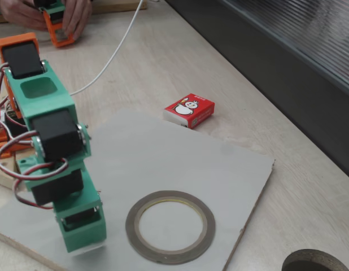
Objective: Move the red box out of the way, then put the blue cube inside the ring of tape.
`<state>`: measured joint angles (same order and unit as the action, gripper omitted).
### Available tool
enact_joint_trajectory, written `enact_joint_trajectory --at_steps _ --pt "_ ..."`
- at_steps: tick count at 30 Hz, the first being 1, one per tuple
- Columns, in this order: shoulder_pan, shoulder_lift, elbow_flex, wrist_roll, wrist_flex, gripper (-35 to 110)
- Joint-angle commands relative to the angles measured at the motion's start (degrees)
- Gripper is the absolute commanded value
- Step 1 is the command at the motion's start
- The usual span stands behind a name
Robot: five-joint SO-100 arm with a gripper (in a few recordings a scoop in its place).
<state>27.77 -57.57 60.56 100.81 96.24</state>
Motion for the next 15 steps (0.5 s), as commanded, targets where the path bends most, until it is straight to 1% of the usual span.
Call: enact_joint_trajectory --at_steps 1,15 --pt "0.4 -1.1 0.3 0.3 0.4 32" --pt "0.4 -1.1 0.3 -0.1 0.4 32"
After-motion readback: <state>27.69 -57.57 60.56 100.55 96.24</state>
